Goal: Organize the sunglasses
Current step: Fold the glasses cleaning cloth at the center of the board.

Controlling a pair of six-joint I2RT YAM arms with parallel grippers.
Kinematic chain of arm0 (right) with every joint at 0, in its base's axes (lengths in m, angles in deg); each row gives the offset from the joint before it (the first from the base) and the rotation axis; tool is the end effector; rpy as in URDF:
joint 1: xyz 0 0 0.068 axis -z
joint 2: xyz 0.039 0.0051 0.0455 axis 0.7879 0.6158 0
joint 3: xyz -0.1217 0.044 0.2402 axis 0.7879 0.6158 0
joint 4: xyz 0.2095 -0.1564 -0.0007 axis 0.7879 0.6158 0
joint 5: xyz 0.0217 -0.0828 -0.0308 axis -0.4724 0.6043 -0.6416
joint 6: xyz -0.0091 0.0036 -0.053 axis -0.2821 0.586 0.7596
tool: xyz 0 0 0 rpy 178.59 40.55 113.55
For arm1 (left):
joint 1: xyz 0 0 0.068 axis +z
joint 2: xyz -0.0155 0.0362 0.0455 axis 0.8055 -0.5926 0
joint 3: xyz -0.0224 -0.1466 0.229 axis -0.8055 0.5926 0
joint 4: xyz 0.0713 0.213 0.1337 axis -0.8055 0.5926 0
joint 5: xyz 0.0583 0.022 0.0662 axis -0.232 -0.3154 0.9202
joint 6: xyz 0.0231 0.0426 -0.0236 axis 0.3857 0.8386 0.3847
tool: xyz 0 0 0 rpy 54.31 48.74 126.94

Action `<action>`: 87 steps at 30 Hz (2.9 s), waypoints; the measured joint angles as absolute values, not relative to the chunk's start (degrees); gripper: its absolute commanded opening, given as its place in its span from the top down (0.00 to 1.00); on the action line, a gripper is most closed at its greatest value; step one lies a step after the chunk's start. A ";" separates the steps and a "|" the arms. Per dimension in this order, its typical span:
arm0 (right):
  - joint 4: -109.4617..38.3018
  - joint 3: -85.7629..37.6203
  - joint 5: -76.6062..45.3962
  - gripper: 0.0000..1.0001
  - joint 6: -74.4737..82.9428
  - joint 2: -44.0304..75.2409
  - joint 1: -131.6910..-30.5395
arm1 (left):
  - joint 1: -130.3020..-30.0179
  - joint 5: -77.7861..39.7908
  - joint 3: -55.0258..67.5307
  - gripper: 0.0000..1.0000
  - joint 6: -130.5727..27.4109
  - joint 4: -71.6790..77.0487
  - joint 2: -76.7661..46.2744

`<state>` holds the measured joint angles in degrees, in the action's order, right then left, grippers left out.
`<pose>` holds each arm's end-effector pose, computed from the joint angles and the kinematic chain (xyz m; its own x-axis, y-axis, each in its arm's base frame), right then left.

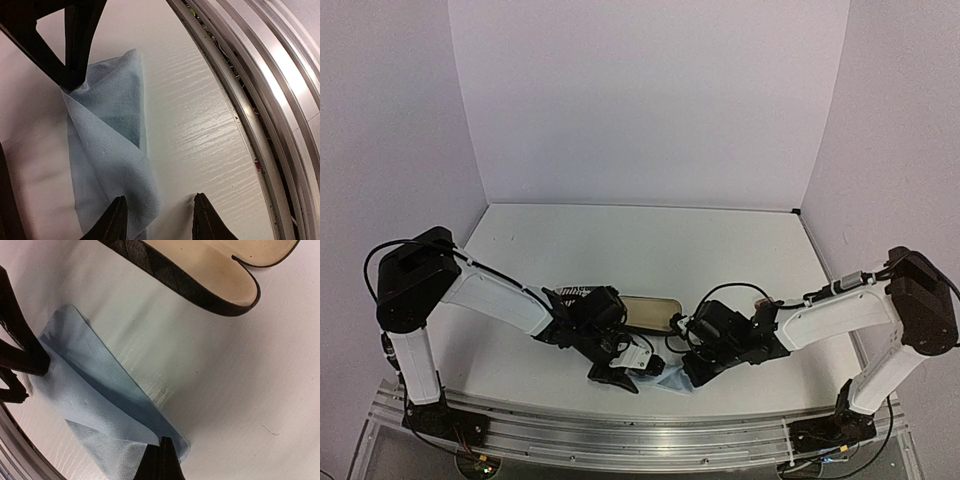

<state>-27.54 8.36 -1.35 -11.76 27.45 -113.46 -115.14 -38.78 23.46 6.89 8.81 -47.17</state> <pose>0.1446 0.2572 0.1359 -0.7019 -0.4850 -0.5216 -0.6203 0.7762 0.1130 0.1543 -0.3190 0.1203 0.3852 0.6408 -0.6641 0.9052 -0.4025 0.1366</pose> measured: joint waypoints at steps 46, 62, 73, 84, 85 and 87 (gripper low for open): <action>-28.82 9.37 -2.38 1.00 -11.61 27.45 -112.13 | -108.17 -51.59 16.86 1.00 -13.71 17.10 -48.24; -28.80 9.35 -2.50 1.00 -11.70 27.45 -112.13 | -106.62 -46.68 16.49 1.00 -28.45 17.83 -50.93; -28.15 8.77 -2.22 0.87 -12.06 27.45 -112.11 | -106.34 -45.08 16.49 0.87 -31.84 17.89 -51.04; -24.70 7.09 1.00 0.79 -13.62 27.36 -111.47 | -105.40 -43.82 13.96 0.72 -33.79 18.69 -51.04; -24.39 7.09 1.10 0.77 -13.52 27.22 -111.44 | -105.38 -44.25 13.89 0.71 -33.46 18.85 -51.03; -23.98 7.12 1.12 0.73 -12.55 26.38 -111.43 | -105.38 -46.45 14.08 0.71 -31.70 19.41 -50.95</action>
<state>-23.98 7.12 1.12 -12.55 26.38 -111.43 -105.38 -46.45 14.08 -31.70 19.41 -50.95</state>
